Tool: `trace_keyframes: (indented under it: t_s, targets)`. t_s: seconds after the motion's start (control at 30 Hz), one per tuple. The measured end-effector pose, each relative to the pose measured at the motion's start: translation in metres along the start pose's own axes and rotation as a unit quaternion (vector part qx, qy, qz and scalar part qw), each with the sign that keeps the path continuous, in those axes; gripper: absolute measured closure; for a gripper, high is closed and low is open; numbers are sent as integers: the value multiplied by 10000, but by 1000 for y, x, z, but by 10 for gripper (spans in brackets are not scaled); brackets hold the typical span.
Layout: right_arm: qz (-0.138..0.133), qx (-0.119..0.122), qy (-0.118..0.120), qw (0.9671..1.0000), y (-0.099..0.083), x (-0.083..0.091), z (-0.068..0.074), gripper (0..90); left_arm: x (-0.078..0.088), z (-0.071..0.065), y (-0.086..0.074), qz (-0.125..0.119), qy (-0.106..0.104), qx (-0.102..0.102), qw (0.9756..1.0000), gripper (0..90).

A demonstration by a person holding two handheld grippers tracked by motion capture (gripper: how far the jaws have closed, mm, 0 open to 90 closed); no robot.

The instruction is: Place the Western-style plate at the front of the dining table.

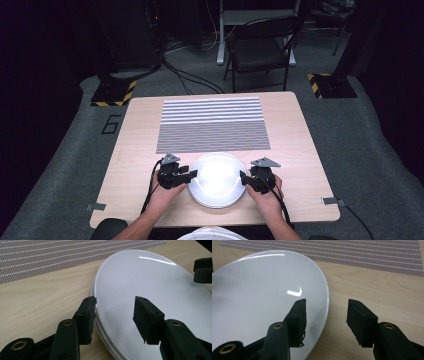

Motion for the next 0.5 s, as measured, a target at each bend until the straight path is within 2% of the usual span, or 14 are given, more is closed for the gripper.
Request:
trace_keyframes:
  t_s: [0.13, 0.5]
  targets:
    - [10, -16, 34, 10000, 0, -1, 0, 493, -1, 1, 0, 49, -164, 94, 9998, 514]
    - [70, -21, 97, 9999, -2, -4, 3, 488, -3, -1, -1, 38, -151, 39, 9999, 491]
Point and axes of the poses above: each handheld gripper's, and its own axes: x roughly backward along the jaws, y roughly out of its top, z roughly to its left, the point moved 2 cm from there along -x, roughly forward along the jaws, and after that the axes turned 14 degrees about z, right-handed, at the moved point
